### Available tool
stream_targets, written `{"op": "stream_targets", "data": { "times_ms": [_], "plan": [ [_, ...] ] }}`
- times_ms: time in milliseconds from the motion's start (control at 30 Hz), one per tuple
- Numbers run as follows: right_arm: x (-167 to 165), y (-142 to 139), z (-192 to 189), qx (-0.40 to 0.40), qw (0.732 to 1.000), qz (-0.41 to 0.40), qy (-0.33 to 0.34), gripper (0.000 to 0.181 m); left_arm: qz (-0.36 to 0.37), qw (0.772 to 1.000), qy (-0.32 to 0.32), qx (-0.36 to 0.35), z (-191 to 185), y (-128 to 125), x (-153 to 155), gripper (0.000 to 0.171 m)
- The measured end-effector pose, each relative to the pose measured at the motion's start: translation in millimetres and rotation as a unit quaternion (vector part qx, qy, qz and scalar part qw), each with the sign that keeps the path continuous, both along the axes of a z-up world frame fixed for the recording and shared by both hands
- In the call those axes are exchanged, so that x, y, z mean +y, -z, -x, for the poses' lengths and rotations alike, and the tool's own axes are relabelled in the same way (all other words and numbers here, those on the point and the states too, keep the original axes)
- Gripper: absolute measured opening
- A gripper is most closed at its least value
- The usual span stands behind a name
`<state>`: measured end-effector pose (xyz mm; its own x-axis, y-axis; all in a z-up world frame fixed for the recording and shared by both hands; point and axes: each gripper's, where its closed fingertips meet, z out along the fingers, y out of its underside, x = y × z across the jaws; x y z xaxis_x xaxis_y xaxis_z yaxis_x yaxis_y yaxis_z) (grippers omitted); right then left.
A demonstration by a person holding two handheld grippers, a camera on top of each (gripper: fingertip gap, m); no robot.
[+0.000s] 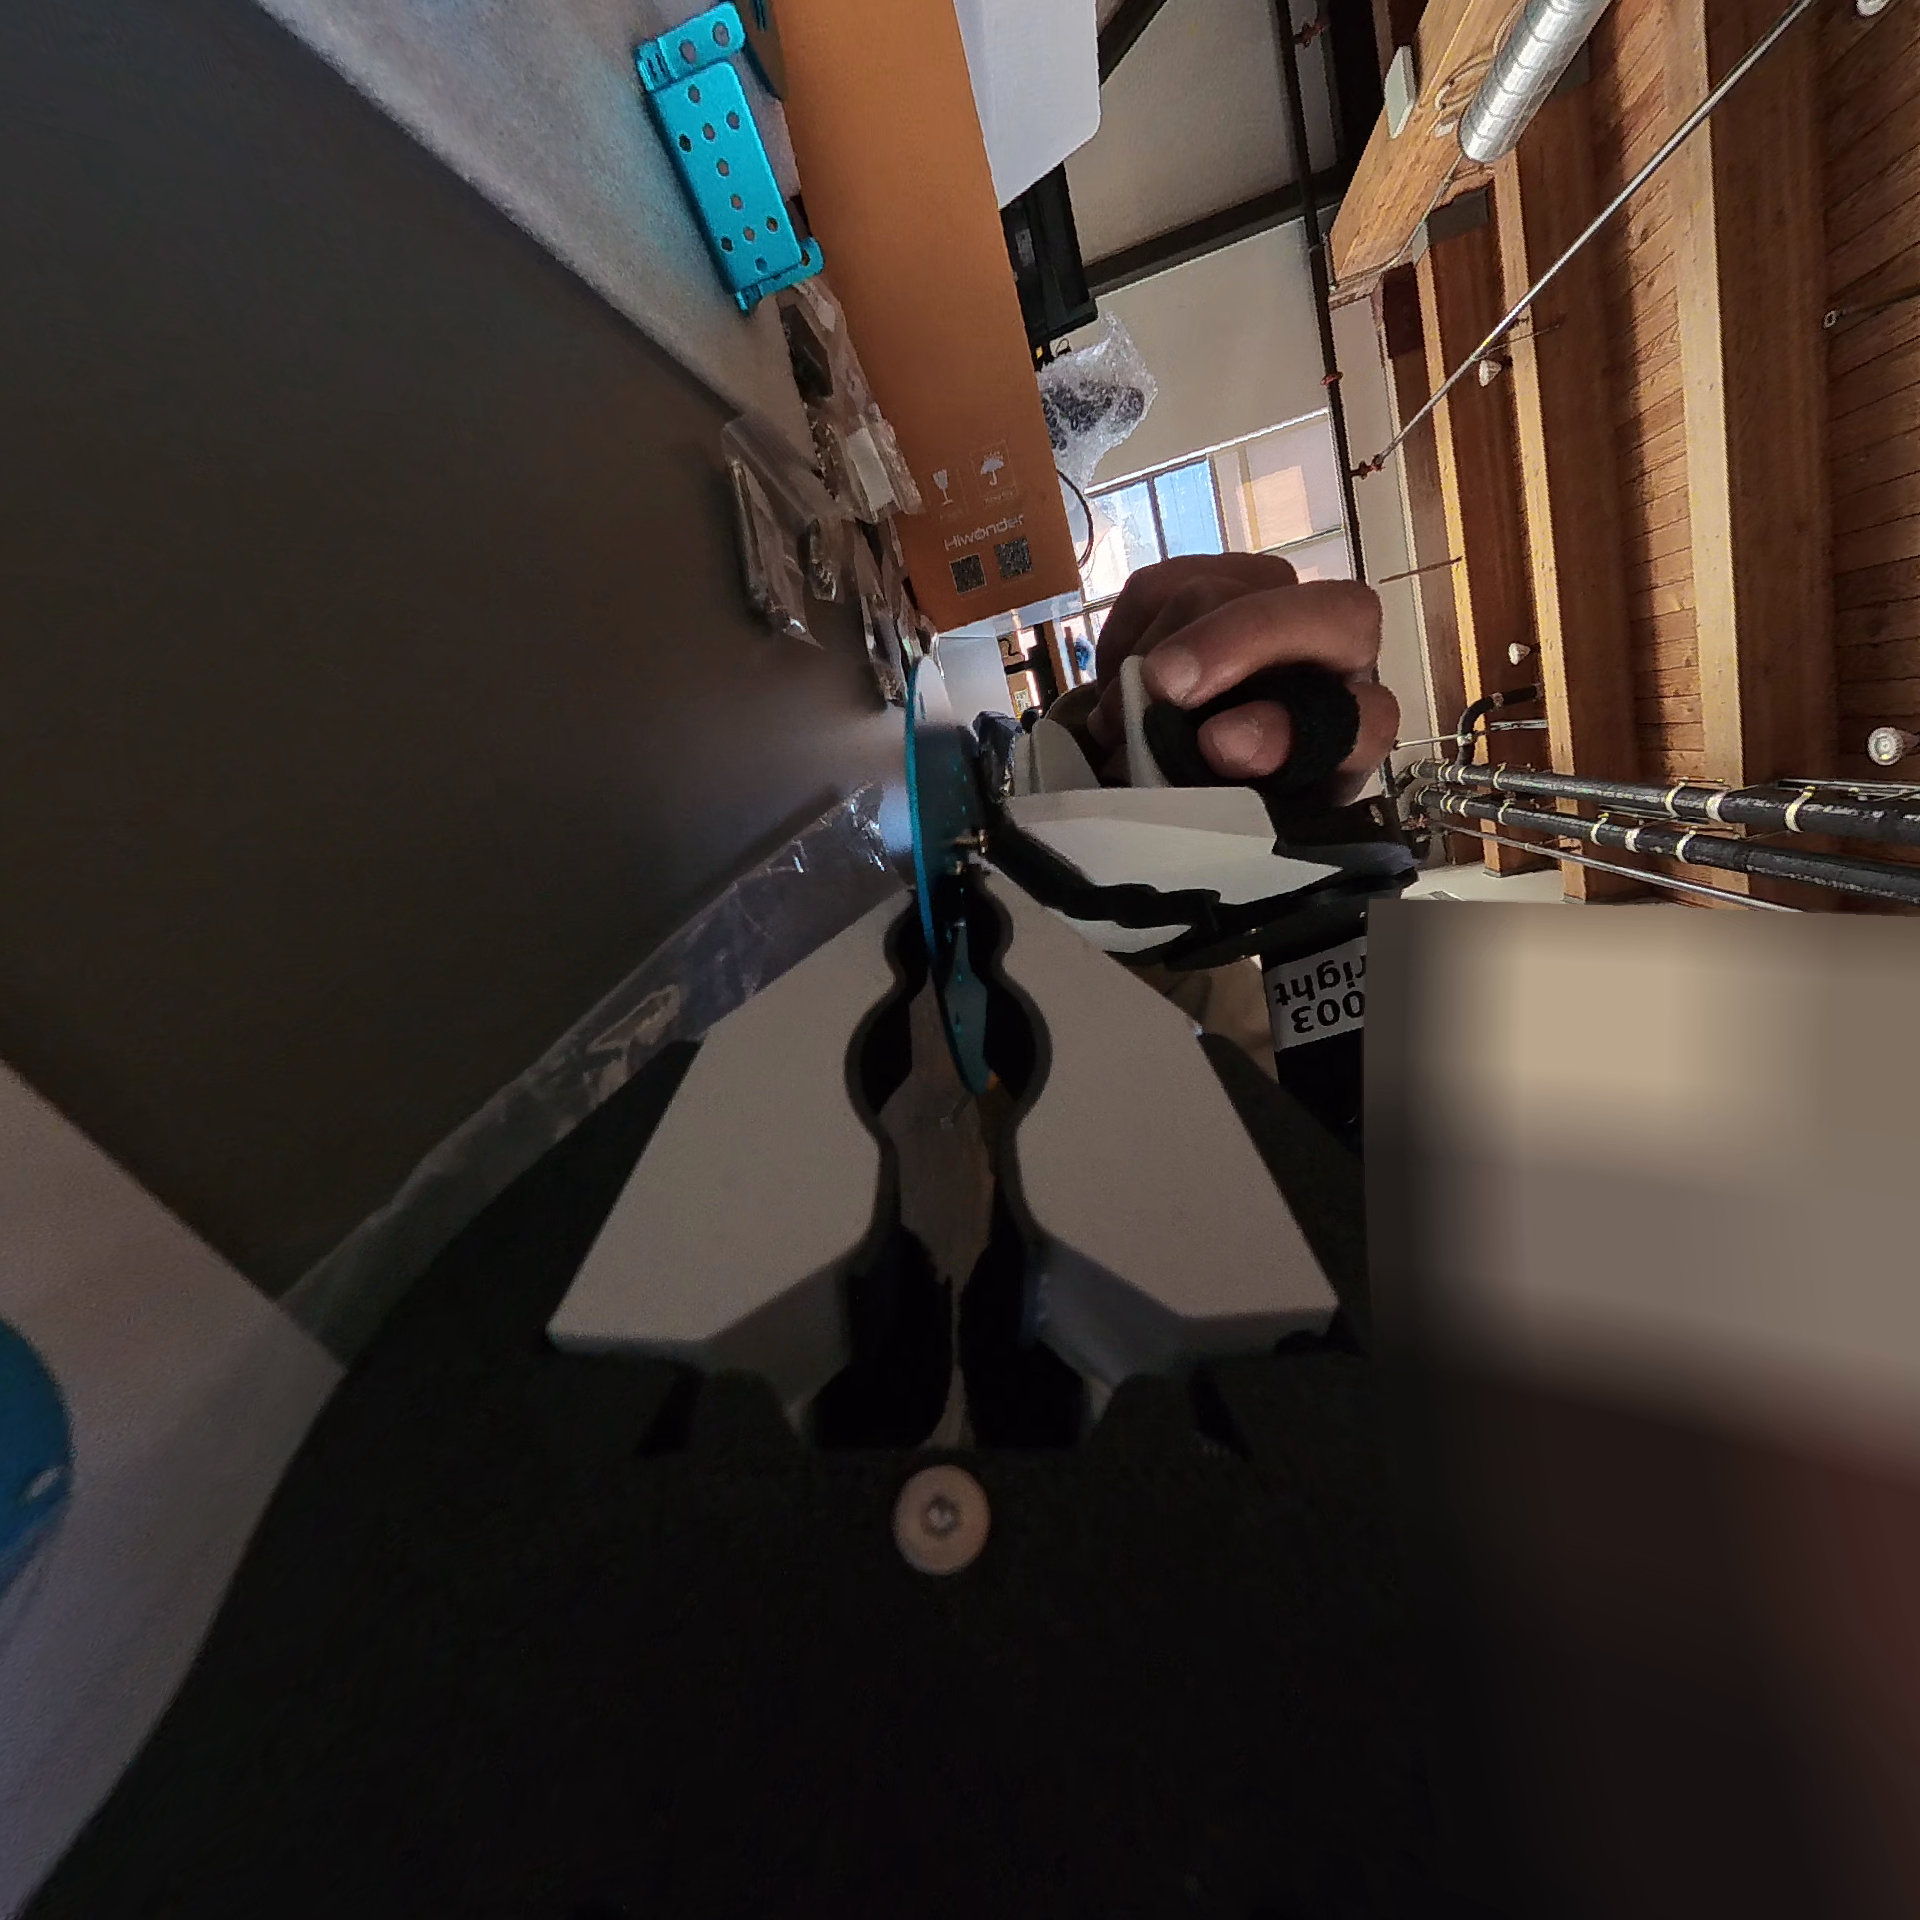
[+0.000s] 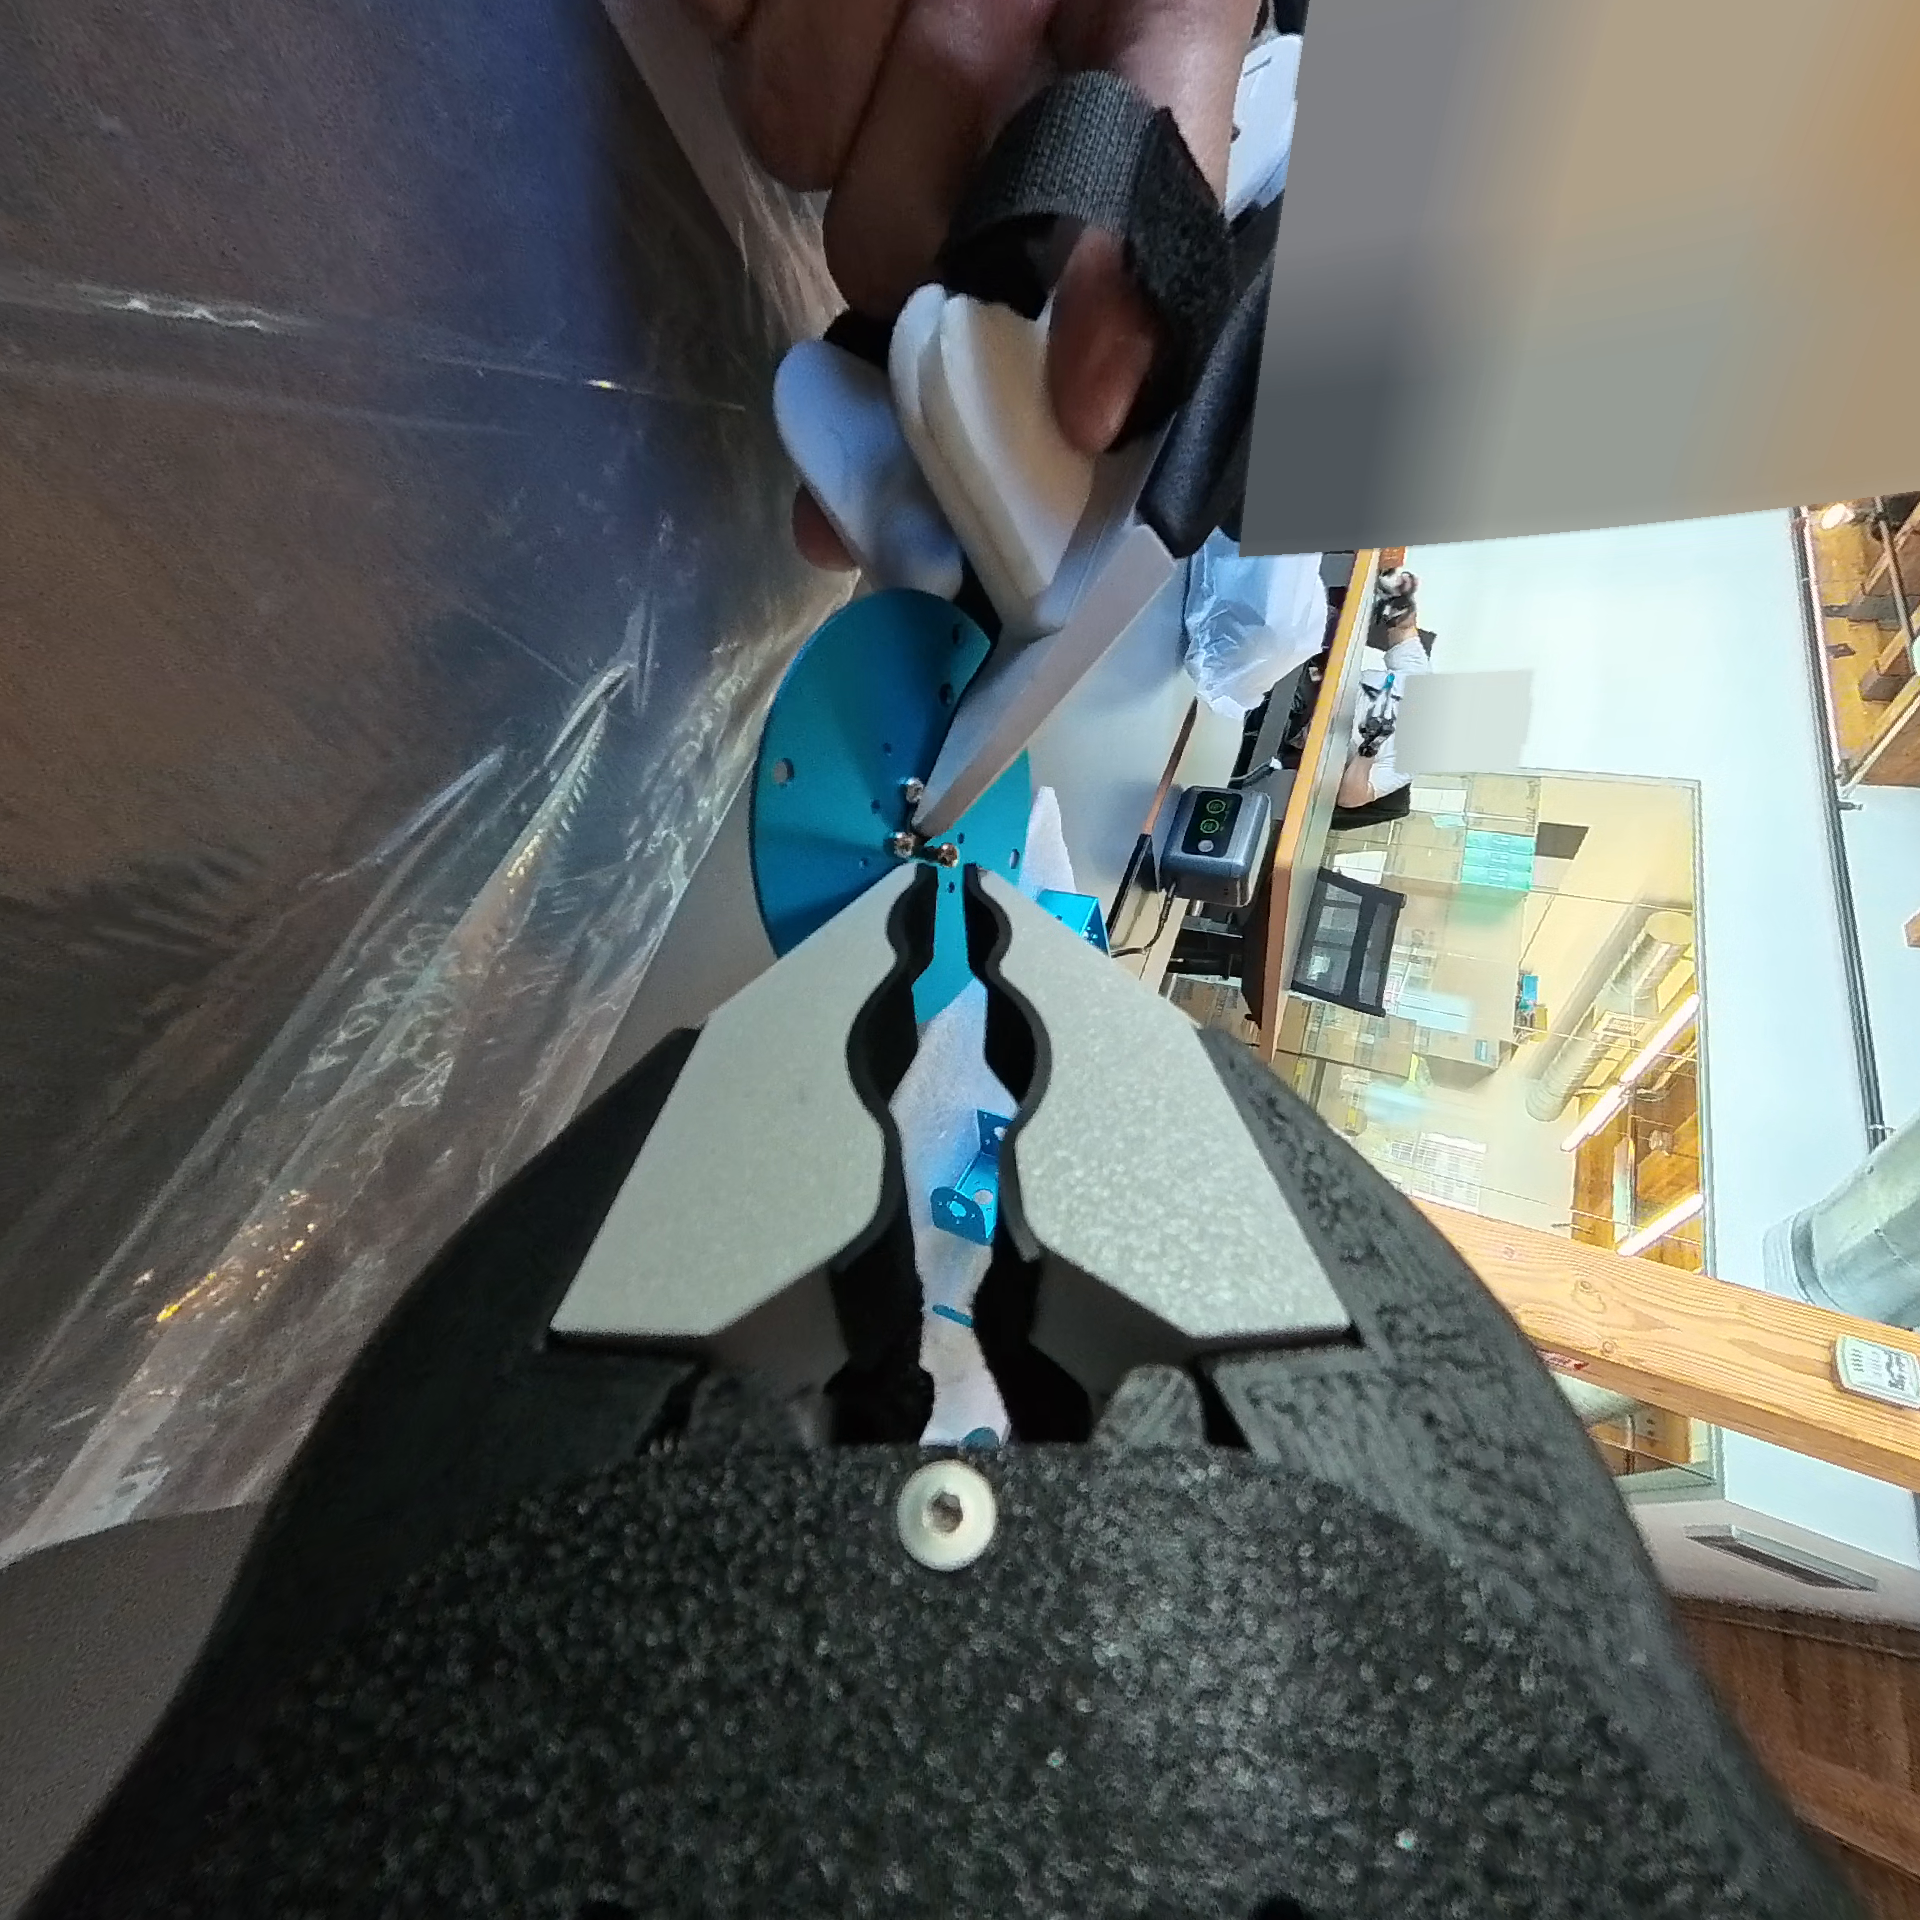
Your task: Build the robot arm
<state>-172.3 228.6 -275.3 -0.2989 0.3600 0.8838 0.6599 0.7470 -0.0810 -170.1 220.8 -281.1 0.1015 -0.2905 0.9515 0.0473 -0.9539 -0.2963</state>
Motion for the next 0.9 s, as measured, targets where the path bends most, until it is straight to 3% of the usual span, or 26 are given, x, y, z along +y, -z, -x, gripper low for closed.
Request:
{"op": "stream_targets", "data": {
  "times_ms": [300,500,567,633,700,800,833,900],
  "plan": [
    [3.4,-9.0,-4.5,0.022,0.999,0.029,0.013,0.010,0.009,1.000,-0.005,0.000,1.3,1.2,1.7,0.006],
    [4.8,-45.3,-27.0,0.113,0.977,0.164,0.076,0.019,0.011,1.000,-0.006,-0.001,1.3,1.3,2.5,0.006],
    [-6.9,-51.9,-44.3,0.139,0.947,0.265,0.116,0.018,0.011,1.000,-0.006,-0.001,1.3,1.4,2.6,0.006],
    [-27.4,-54.1,-62.8,0.184,0.899,0.367,0.152,0.019,0.010,1.000,-0.006,-0.001,1.3,1.3,2.6,0.006],
    [-64.8,-44.2,-81.1,0.221,0.821,0.496,0.173,0.020,0.009,1.000,-0.008,0.000,1.3,1.3,3.1,0.006],
    [-138.1,-29.1,-104.7,0.265,0.681,0.660,0.175,0.050,0.008,1.000,-0.005,-0.001,0.6,0.9,2.3,0.006],
    [-152.9,-20.6,-117.2,0.285,0.661,0.665,0.198,0.050,0.007,1.000,-0.005,-0.001,0.5,0.8,2.2,0.006],
    [-168.8,-0.6,-150.7,0.339,0.669,0.607,0.264,0.048,0.007,1.000,-0.001,-0.001,0.0,0.6,1.1,0.006]
  ]
}}
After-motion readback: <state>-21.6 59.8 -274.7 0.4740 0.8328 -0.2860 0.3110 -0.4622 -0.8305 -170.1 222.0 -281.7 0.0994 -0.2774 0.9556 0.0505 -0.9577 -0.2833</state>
